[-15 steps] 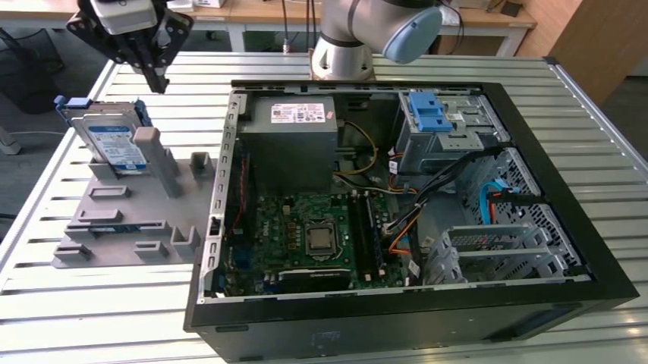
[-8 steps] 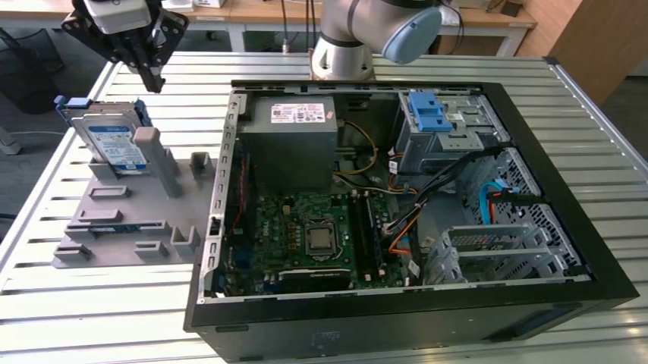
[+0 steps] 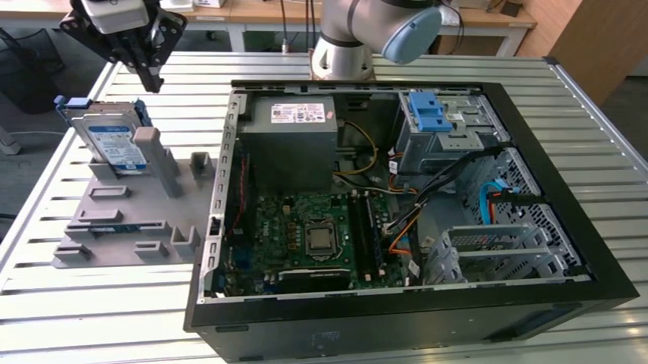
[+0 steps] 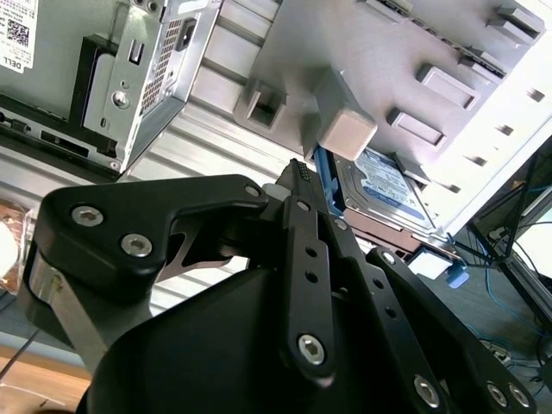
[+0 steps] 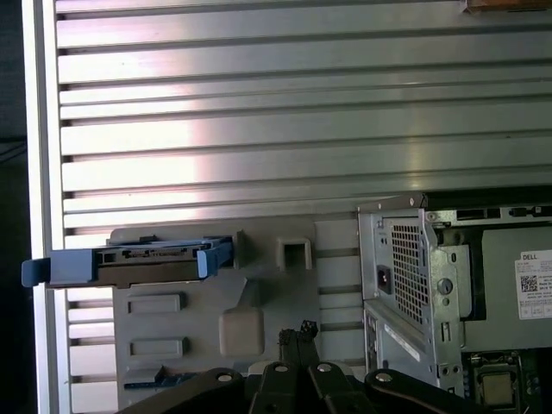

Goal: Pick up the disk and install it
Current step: 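Reach for the disk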

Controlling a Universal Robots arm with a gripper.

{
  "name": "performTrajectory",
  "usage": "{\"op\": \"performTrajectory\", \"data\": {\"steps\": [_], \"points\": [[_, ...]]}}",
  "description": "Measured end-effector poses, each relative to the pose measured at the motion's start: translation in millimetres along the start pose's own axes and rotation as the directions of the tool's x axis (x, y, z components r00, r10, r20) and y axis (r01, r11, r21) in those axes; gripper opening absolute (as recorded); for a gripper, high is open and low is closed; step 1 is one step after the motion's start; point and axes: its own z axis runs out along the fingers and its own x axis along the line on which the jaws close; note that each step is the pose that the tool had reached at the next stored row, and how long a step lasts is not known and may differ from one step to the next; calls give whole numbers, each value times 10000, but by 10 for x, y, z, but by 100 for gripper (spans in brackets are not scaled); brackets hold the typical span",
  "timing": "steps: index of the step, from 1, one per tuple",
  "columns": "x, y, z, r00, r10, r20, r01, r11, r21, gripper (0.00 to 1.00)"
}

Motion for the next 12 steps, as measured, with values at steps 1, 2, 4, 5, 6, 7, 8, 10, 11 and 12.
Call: {"op": "performTrajectory", "data": {"steps": [1,2,4,5,6,7,8,10,11,12], "points": [[5,-1,0,10000,-1,-1,1,10000,0,11],[11,-1,0,10000,-1,0,1,10000,0,11],[23,-2,0,10000,-1,0,1,10000,0,11],[29,-3,0,10000,-1,0,1,10000,0,11],[38,-3,0,10000,-1,0,1,10000,0,11],[47,-4,0,10000,-1,0,1,10000,0,11],[57,-4,-1,10000,-1,0,1,10000,0,11],[76,-5,0,10000,-1,0,1,10000,0,11],[87,-5,0,10000,-1,0,1,10000,-1,11],[99,-5,-1,10000,-2,0,2,10000,0,11]]}}
